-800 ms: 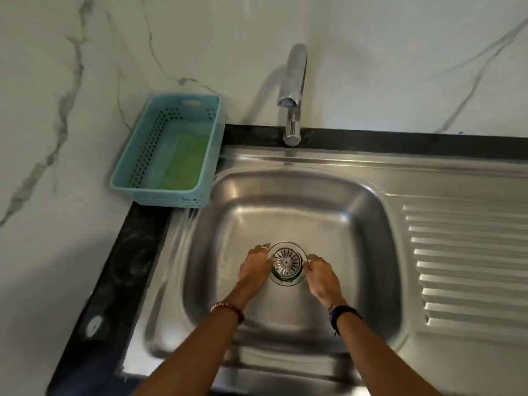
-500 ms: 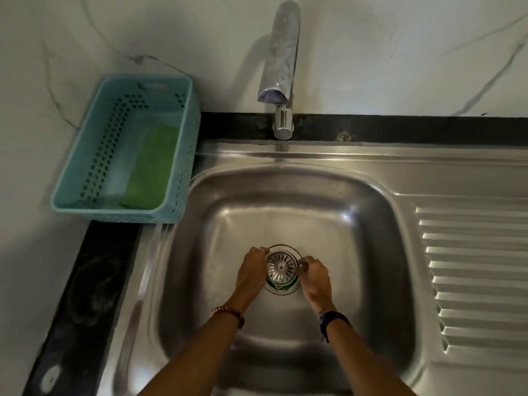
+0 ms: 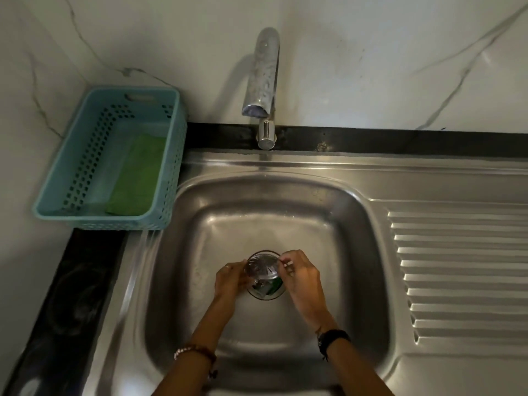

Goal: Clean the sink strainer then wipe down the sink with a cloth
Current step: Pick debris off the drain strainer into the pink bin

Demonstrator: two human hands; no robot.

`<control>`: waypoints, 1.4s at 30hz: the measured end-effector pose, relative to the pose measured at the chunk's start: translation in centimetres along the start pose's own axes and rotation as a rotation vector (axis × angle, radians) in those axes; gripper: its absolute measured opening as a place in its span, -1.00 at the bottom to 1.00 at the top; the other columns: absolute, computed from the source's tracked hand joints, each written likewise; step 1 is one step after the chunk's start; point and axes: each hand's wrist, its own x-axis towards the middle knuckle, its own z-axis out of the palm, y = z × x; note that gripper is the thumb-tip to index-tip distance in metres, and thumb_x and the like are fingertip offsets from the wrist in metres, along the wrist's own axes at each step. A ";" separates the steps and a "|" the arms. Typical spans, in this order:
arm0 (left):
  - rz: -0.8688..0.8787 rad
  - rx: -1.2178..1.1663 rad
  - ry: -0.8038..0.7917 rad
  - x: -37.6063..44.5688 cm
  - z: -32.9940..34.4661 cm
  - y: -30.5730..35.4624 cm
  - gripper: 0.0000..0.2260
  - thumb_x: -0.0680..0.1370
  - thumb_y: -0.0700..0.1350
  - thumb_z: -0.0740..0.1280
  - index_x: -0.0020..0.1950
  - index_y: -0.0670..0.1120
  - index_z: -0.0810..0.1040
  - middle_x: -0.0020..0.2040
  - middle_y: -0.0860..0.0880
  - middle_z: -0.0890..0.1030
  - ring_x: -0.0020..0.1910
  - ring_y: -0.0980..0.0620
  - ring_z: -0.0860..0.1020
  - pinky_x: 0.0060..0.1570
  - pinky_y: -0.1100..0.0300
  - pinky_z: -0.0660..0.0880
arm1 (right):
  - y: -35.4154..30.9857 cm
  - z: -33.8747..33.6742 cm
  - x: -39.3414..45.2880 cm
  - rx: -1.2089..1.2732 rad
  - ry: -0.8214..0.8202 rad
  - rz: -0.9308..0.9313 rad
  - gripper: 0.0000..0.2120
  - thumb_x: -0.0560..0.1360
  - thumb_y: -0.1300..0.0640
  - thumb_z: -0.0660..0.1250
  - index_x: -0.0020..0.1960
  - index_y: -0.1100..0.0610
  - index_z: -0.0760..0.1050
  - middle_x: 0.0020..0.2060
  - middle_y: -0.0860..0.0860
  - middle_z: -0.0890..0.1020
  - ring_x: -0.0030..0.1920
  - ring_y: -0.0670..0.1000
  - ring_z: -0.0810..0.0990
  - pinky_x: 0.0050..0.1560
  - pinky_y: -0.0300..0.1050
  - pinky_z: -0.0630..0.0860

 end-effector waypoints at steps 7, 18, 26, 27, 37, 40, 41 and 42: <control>-0.094 -0.265 -0.246 -4.5 -1.6 2.5 -0.90 0.50 -0.30 0.30 -0.07 -0.16 0.59 -0.16 -0.04 0.64 -0.14 0.08 0.58 -0.38 0.41 0.55 | -2.3 -3.1 -3.0 0.276 0.113 -0.131 -0.86 0.43 0.37 0.33 -0.12 0.16 0.53 -0.12 0.00 0.56 -0.07 -0.14 0.56 -0.03 -0.35 0.53; 0.144 0.043 -0.465 -10.3 7.7 6.5 -0.75 0.46 -0.36 0.35 0.13 -0.28 0.54 -0.11 -0.09 0.62 -0.14 0.04 0.59 -0.01 0.22 0.55 | -1.3 -12.1 -3.2 0.545 0.347 0.230 -0.70 0.39 0.24 0.45 0.11 0.15 0.57 -0.01 0.03 0.64 -0.07 -0.11 0.63 -0.15 -0.46 0.49; 0.256 0.109 -0.432 -11.1 20.3 8.2 -0.72 0.41 -0.40 0.39 0.11 -0.38 0.54 -0.15 -0.14 0.60 -0.25 0.00 0.57 -0.25 0.28 0.59 | 2.6 -20.2 1.3 0.471 0.525 0.334 -0.69 0.42 0.26 0.40 0.16 0.26 0.55 0.03 0.20 0.65 -0.03 0.12 0.63 -0.03 -0.14 0.61; 0.263 0.104 -0.409 -10.8 21.4 8.2 -0.73 0.40 -0.41 0.40 0.09 -0.38 0.55 -0.16 -0.15 0.61 -0.27 0.00 0.56 -0.30 0.32 0.58 | 3.0 -20.6 1.8 0.448 0.546 0.323 -0.70 0.43 0.27 0.39 0.15 0.27 0.55 0.03 0.20 0.65 -0.04 0.08 0.62 -0.12 -0.35 0.57; 0.546 0.385 -0.223 -8.2 25.4 7.1 -0.82 0.39 -0.26 0.47 -0.03 -0.25 0.65 -0.05 -0.19 0.68 -0.10 -0.05 0.64 -0.07 0.18 0.58 | 5.2 -21.2 4.5 0.160 0.570 0.306 -0.82 0.49 0.22 0.34 0.08 0.23 0.57 -0.01 0.11 0.67 -0.08 -0.06 0.58 -0.18 -0.52 0.38; 0.591 0.402 -0.228 -8.5 25.4 7.1 -0.82 0.41 -0.27 0.45 -0.01 -0.25 0.64 -0.04 -0.19 0.68 -0.06 -0.07 0.64 -0.04 0.17 0.58 | 5.1 -21.1 4.5 0.090 0.566 0.309 -0.82 0.51 0.20 0.32 0.08 0.23 0.56 0.00 0.12 0.67 -0.07 -0.05 0.59 -0.23 -0.55 0.35; 0.595 0.403 -0.231 -8.8 25.2 7.2 -0.81 0.41 -0.26 0.45 0.01 -0.25 0.63 -0.03 -0.19 0.67 -0.04 -0.08 0.64 0.00 0.14 0.59 | 4.9 -21.0 4.4 0.081 0.566 0.308 -0.81 0.52 0.20 0.30 0.09 0.24 0.56 0.02 0.13 0.66 -0.04 -0.01 0.60 -0.20 -0.53 0.37; 0.601 0.407 -0.237 -8.9 25.0 7.3 -0.80 0.41 -0.26 0.45 0.02 -0.25 0.63 -0.02 -0.19 0.67 -0.03 -0.08 0.63 0.03 0.11 0.59 | 4.6 -21.0 4.3 0.073 0.571 0.308 -0.80 0.53 0.20 0.29 0.11 0.25 0.55 0.04 0.15 0.65 0.01 0.04 0.61 -0.15 -0.47 0.42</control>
